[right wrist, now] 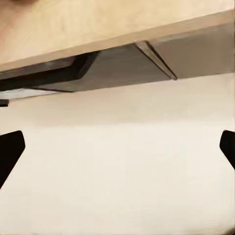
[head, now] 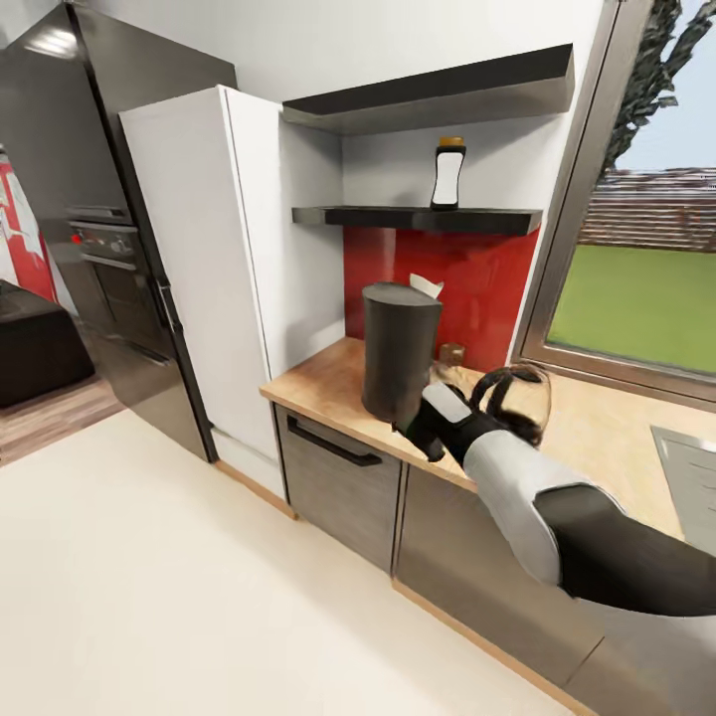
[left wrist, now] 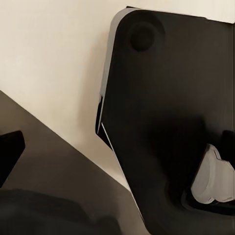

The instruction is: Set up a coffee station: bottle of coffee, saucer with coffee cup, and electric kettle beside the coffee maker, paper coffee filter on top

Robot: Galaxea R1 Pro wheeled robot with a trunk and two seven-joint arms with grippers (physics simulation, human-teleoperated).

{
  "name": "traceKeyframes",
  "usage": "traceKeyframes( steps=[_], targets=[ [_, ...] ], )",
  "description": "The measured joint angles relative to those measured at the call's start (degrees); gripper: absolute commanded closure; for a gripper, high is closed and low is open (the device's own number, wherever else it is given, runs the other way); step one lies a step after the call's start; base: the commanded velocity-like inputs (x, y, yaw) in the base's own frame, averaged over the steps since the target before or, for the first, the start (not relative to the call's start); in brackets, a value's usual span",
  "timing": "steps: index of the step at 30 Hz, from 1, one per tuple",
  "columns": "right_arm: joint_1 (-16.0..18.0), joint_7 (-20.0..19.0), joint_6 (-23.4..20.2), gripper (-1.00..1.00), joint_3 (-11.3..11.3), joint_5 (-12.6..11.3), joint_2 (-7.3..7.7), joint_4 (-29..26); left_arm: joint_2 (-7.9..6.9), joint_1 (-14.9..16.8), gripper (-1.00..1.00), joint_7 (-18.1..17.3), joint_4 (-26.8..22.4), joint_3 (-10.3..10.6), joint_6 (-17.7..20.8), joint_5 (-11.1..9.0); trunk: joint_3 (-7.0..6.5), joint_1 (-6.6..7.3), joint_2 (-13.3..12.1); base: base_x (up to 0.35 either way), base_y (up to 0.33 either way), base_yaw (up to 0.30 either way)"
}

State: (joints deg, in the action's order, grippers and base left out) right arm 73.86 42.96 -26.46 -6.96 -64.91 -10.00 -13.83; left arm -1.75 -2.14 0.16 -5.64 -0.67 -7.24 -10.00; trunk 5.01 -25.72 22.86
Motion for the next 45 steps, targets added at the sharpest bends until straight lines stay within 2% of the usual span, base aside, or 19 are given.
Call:
traceKeyframes(
  steps=[1, 3, 8, 10, 12, 13, 15, 16, 18, 22, 25, 28, 29, 31, 32, 34, 37, 45],
  targets=[
    [-3.5, -1.5, 0.0, -1.0, -0.8, 2.1, 0.0, 0.0, 0.08, 0.0, -1.0, 0.0, 0.0, 0.0, 0.0, 0.0, 0.0, -0.04, -0.1, -0.013, 0.018, 0.0],
    [-7.0, -4.8, 0.0, -1.0, -2.6, 5.7, 0.0, 0.1, 0.18, 0.1, -1.0, 0.0, -0.4, 0.0, 0.0, 0.0, 0.0, -0.02, -0.1, -0.007, 0.01, 0.0],
    [-18.9, -14.3, 0.5, -1.0, -9.7, 17.8, 0.0, 0.2, 0.21, 0.3, -1.0, 0.0, -1.8, 0.0, 0.2, 0.0, 0.0, -0.02, -0.1, -0.002, 0.002, 0.0],
    [-22.7, -16.0, 1.5, -1.0, -11.1, 21.0, 0.0, 0.1, 0.19, 0.3, -1.0, 0.0, -1.9, 0.0, 0.2, 0.0, 0.0, -0.02, -0.1, 0.0, 0.0, 0.0],
    [-27.4, -17.1, 4.8, -1.0, -12.5, 24.6, 0.0, 0.1, 0.13, 0.4, -1.0, 0.0, -2.1, 0.0, 0.2, 0.0, 0.0, -0.02, -0.1, 0.0, 0.0, 0.0],
    [-30.6, -17.5, 8.6, -1.0, -13.5, 27.3, 0.0, 0.1, 0.1, 0.5, -1.0, 0.0, -2.3, 0.0, 0.2, 0.1, -0.01, -0.02, -0.1, 0.0, 0.0, 0.0],
    [-33.9, -17.7, 12.9, -1.0, -14.6, 29.9, 0.0, 0.2, 0.07, 0.5, -1.0, 0.0, -2.6, 0.0, 0.2, 0.1, -0.01, -0.02, -0.1, 0.0, 0.0, 0.0],
    [-37.2, -17.8, 17.2, -1.0, -15.7, 33.0, 0.0, 0.3, -0.02, 0.5, -1.0, 0.0, -2.7, 0.0, 0.2, 0.2, 0.0, -0.02, 0.0, 0.0, 0.0, 0.0],
    [-41.0, -17.8, 19.7, -1.0, -16.1, 35.3, 0.0, 0.8, -0.07, 0.5, -1.0, 0.0, -2.8, 0.1, 0.1, 0.2, 0.0, -0.02, -0.1, 0.0, 0.0, 0.0],
    [-44.3, -17.6, 21.8, -1.0, -16.3, 38.3, 0.0, 4.8, -0.01, 0.5, -1.0, 0.0, -2.9, 0.1, 0.1, 0.3, -0.01, -0.02, -0.1, 0.0, 0.0, 0.0],
    [-45.1, -17.5, 25.5, -1.0, -16.3, 40.7, 0.01, 8.7, 0.03, 0.5, -1.0, 0.0, -2.8, 0.1, 0.0, 0.4, -0.01, -0.03, -0.1, 0.0, 0.0, 0.0],
    [-45.3, -17.5, 28.3, -1.0, -16.4, 41.3, 0.02, 10.9, -0.07, 0.4, -1.0, 0.0, -2.8, 0.1, 0.0, 0.3, -0.01, -0.03, -0.1, 0.0, 0.0, 0.0],
    [-45.3, -17.9, 29.2, -1.0, -16.5, 41.3, 0.67, 11.5, -0.17, 0.4, -1.0, 0.0, -2.8, 0.0, 0.0, 0.2, -0.01, -0.03, -0.1, 0.0, 0.0, 0.0],
    [-45.3, -19.8, 29.7, -1.0, -16.5, 41.5, 2.04, 11.8, -0.16, 0.4, -1.0, 0.0, -2.8, 0.0, -0.1, 0.1, -0.01, -0.03, -0.1, 0.0, 0.0, 0.0],
    [-45.3, -28.8, 30.1, -1.0, -16.4, 42.7, 4.8, 12.1, 0.16, 0.5, -1.0, 0.0, -3.1, 0.0, -0.1, 0.0, -0.01, -0.03, -0.1, 0.0, 0.0, 0.0],
    [-45.3, -32.6, 30.1, -1.0, -16.5, 43.1, 6.04, 12.1, 0.25, 0.5, -1.0, 0.0, -3.6, 0.0, -0.1, 0.0, -0.01, -0.03, -0.1, 0.0, 0.0, 0.0],
    [-45.3, -35.2, 30.2, -1.0, -16.4, 43.0, 6.77, 12.1, 0.24, 0.5, -1.0, 0.0, -4.1, 0.0, -0.1, 0.0, -0.01, -0.03, -0.1, 0.0, 0.0, 0.0],
    [-45.3, -36.2, 30.2, -1.0, -16.0, 42.6, 7.13, 12.1, 0.14, 0.5, -1.0, 0.0, -4.5, 0.0, -0.2, 0.0, -0.01, -0.03, -0.1, 0.0, 0.0, 0.0]
  ],
)
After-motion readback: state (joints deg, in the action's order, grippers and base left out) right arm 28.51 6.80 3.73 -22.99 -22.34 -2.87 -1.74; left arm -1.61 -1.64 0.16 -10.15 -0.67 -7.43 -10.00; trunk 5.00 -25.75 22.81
